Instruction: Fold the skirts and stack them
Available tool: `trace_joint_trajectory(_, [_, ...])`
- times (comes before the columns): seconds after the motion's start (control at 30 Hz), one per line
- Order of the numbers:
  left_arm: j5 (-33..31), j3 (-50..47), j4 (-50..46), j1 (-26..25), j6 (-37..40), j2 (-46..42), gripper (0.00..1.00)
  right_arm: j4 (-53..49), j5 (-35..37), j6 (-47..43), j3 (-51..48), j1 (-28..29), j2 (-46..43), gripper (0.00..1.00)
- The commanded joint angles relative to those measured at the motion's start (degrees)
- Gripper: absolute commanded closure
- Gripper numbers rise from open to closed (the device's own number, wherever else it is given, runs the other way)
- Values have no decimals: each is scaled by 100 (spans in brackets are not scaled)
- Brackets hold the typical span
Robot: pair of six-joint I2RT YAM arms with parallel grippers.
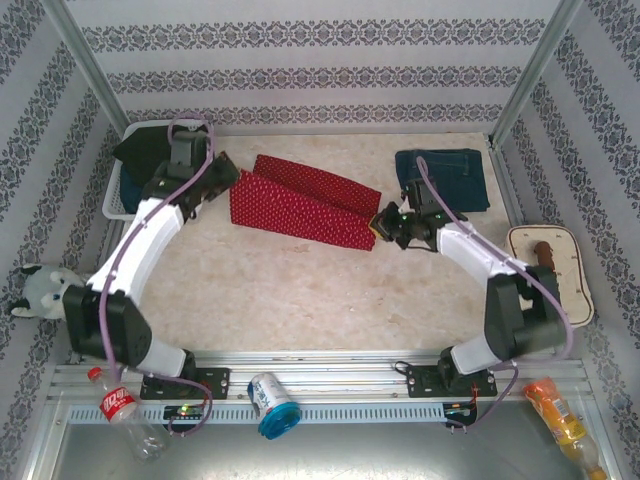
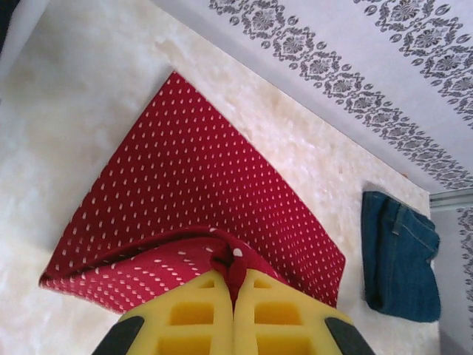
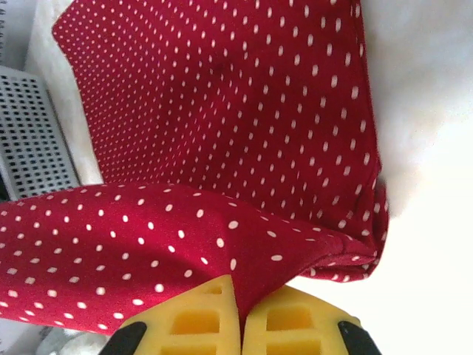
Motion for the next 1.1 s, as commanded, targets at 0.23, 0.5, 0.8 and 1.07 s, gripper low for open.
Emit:
trace_joint_trajectory(0.23, [-403, 1792, 59, 91, 767, 1987, 100, -273, -358, -833, 1743, -504, 1702, 100])
trace_joint_trajectory(0.5, [-267, 2312, 23, 162, 615, 2870, 100, -345, -337, -783, 2248, -592, 2342, 100])
trace_joint_trajectory(0.8, [-143, 3410, -564, 171, 568, 3857, 100, -223, -206, -559, 2328, -629, 2646, 92])
trace_joint_trajectory(1.07, [117, 4760, -881, 271, 262, 4735, 58, 653, -472, -411, 2459, -875, 2784, 67])
